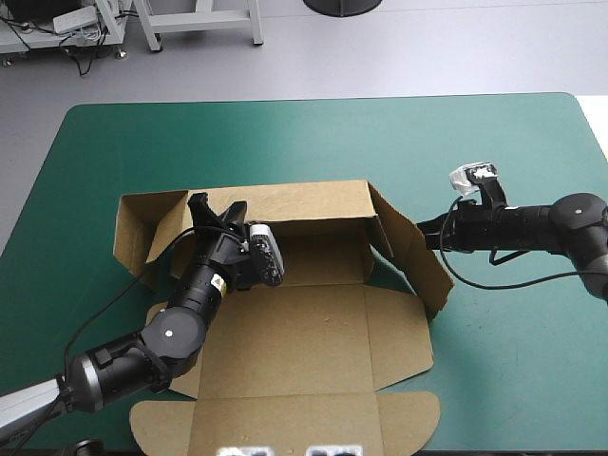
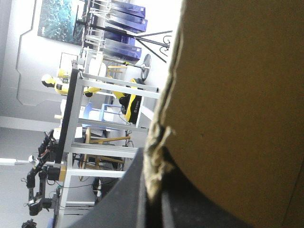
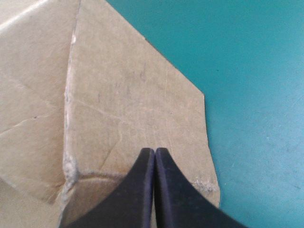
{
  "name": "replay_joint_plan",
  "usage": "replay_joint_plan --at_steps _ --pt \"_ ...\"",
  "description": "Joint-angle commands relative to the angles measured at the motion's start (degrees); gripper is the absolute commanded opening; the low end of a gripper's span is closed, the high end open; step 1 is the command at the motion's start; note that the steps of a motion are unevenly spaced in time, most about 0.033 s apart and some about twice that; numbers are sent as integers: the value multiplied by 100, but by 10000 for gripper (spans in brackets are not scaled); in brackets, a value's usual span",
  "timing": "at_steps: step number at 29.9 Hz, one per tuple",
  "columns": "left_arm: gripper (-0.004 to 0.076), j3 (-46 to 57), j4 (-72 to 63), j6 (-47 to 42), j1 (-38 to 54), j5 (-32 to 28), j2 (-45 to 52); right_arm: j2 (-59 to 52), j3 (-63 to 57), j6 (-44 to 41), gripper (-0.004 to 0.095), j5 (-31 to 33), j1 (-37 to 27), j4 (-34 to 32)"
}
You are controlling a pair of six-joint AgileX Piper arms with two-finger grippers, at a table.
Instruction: Fold the box
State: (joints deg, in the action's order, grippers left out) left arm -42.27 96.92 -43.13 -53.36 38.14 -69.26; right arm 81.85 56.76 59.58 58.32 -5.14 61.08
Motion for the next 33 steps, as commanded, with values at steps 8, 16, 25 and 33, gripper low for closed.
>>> replay_joint_plan --at_steps 8,16,25,33 --pt "-11 -798 298 -475 -33 176 127 -208 150 103 -5 -345 -17 644" --pt "-11 -798 296 -299 -33 -105 127 -208 152 509 -4 215 -17 704" --pt "-11 -788 82 573 -22 -60 59 -208 127 930 63 494 -17 627" --pt "-11 -788 18 1058 19 11 -331 -307 -812 1742 131 36 -17 799"
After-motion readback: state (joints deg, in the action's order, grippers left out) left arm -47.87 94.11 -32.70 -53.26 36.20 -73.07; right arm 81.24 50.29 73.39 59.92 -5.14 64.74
